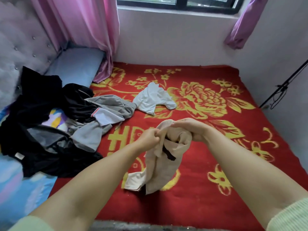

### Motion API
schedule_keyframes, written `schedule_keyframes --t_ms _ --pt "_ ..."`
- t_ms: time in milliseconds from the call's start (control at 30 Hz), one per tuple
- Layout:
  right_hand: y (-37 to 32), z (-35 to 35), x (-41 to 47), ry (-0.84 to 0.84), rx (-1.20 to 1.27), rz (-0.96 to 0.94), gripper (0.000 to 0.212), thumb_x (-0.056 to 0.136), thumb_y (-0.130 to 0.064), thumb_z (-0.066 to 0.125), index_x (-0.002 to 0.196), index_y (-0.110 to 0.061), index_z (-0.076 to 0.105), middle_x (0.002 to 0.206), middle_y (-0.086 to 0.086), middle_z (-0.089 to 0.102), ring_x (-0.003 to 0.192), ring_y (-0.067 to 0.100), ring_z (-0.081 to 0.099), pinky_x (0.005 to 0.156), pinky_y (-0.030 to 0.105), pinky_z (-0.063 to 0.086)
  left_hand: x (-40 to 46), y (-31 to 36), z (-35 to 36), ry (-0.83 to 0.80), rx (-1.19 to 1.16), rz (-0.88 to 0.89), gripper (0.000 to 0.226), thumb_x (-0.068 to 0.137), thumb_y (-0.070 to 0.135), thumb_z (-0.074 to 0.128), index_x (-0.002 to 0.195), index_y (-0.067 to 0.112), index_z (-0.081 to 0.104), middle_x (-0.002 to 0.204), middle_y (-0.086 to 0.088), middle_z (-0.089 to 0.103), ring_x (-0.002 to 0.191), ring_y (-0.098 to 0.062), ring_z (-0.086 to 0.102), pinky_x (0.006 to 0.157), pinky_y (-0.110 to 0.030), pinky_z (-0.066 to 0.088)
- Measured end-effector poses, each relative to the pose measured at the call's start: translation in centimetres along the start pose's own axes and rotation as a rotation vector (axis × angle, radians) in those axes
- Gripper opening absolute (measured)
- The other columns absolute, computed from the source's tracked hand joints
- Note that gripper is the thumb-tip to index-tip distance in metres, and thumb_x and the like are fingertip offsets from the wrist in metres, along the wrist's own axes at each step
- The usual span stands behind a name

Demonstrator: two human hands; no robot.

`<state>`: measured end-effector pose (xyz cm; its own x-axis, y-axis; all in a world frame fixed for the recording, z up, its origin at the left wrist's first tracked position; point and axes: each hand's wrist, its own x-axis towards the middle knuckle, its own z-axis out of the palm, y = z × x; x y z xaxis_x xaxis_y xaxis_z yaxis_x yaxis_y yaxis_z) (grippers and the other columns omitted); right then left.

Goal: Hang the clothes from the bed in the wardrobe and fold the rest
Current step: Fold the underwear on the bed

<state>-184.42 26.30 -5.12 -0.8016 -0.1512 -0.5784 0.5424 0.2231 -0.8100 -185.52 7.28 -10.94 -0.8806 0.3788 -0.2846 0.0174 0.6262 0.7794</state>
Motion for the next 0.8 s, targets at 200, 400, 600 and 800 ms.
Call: schedule_keyframes --t_ms 200,400,600,800 --pt "-1.1 -4.7 -0.4 0.165 -0.212 -0.036 0.027 0.089 -0.008 0.059 0.114 -0.016 0.064 0.106 0.009 0.067 0.093 0.022 0.066 0.083 0.041 0.055 2.4 0.2 -6.6 0.33 -0.275 -0.045 0.021 0.089 0.003 0.045 0.083 0.014 0.062 0.073 0.001 0.057 0.069 -0.01 0.05 0.058 -0.02 0.039" --pt "-2.7 -6.5 0.3 0.614 -0.725 -0.028 0.012 0.093 -0.013 0.05 0.097 -0.009 0.061 0.099 0.007 0.062 0.09 0.024 0.058 0.074 0.037 0.051 4.2 2.8 -11.9 0.48 -0.215 0.14 0.018 0.093 0.015 0.054 0.084 0.012 0.068 0.071 0.004 0.061 0.066 -0.007 0.051 0.063 -0.027 0.038" --pt "-4.1 -7.9 -0.1 0.854 -0.937 -0.067 0.017 0.087 -0.006 0.041 0.079 -0.009 0.056 0.094 0.013 0.058 0.082 0.029 0.051 0.064 0.033 0.04 4.5 8.2 -16.3 0.633 -0.417 0.341 0.019 0.092 0.001 0.051 0.09 0.012 0.066 0.065 0.019 0.061 0.055 0.015 0.052 0.06 -0.008 0.041" --pt "-5.8 -8.1 -0.3 0.906 -0.591 -0.185 0.018 0.099 -0.023 0.04 0.096 -0.01 0.052 0.094 0.012 0.06 0.083 0.029 0.053 0.068 0.037 0.041 4.4 9.0 -21.5 0.813 -0.477 0.3 0.017 0.09 0.005 0.051 0.082 0.014 0.063 0.063 0.013 0.055 0.061 0.0 0.048 0.057 -0.015 0.038"
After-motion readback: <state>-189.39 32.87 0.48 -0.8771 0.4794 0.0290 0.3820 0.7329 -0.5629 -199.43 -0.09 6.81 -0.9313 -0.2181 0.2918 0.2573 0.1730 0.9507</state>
